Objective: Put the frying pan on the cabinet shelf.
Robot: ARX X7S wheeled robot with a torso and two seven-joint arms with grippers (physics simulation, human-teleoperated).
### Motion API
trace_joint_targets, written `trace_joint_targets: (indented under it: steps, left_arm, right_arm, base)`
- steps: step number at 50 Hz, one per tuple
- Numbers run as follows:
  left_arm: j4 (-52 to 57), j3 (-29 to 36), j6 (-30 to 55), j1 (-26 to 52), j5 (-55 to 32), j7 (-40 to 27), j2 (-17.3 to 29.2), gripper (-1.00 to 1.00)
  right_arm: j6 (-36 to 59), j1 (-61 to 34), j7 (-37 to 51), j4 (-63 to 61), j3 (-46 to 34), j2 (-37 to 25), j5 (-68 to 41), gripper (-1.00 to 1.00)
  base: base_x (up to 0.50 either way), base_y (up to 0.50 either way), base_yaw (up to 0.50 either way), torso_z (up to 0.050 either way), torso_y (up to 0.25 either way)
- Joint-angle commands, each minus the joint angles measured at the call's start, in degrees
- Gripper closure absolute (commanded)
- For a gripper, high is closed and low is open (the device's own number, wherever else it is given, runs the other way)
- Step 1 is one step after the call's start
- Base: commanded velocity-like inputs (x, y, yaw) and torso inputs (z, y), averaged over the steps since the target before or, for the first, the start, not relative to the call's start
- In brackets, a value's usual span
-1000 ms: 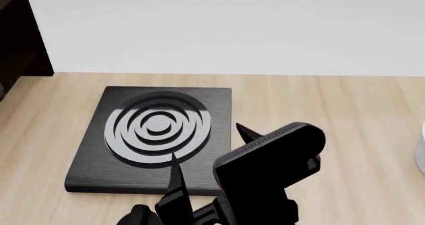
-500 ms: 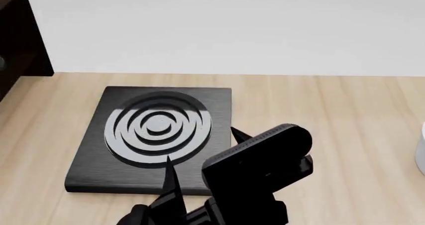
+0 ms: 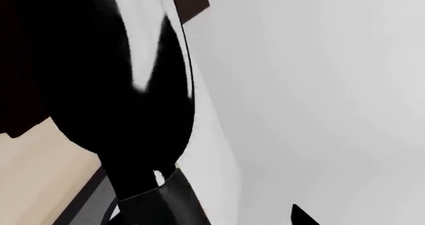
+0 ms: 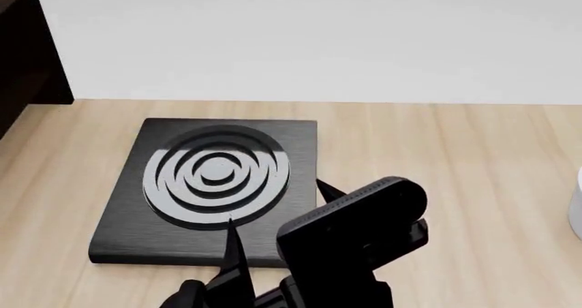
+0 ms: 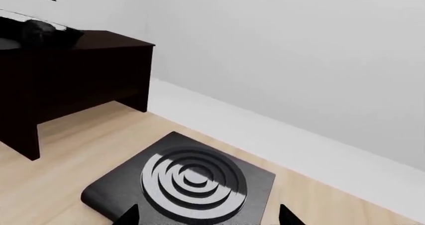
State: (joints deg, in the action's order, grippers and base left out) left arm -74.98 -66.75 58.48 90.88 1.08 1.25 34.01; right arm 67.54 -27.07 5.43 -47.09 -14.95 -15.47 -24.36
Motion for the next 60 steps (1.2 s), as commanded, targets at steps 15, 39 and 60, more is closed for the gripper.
trace_joint_targets:
  steps: [15,39,60]
  left_arm:
    - [0.00,-0.77,-1.95,-2.02,-0.86,7.38,-0.09,-1.00]
    - [0.02,10.85,-1.05,-3.14,0.63,19.97,2.58,-1.00]
    - [37.54,11.58,23.81,-11.56,-0.53,25.83,-6.25,-1.00]
  right_arm:
    - [-1.79,0.71,0.24,0.61,0.33,-0.56,-0.80,-1.00]
    - [-3.70,2.44,0.70,0.20,2.08,-1.19,-1.65,-1.00]
    - [-5.35,4.17,1.28,0.55,2.77,-1.70,-2.01,-1.00]
  base:
    - [0.00,0.00,0.00,0.000,0.000]
    - [0.00,0.00,0.00,0.000,0.000]
    - [0.00,0.00,0.00,0.000,0.000]
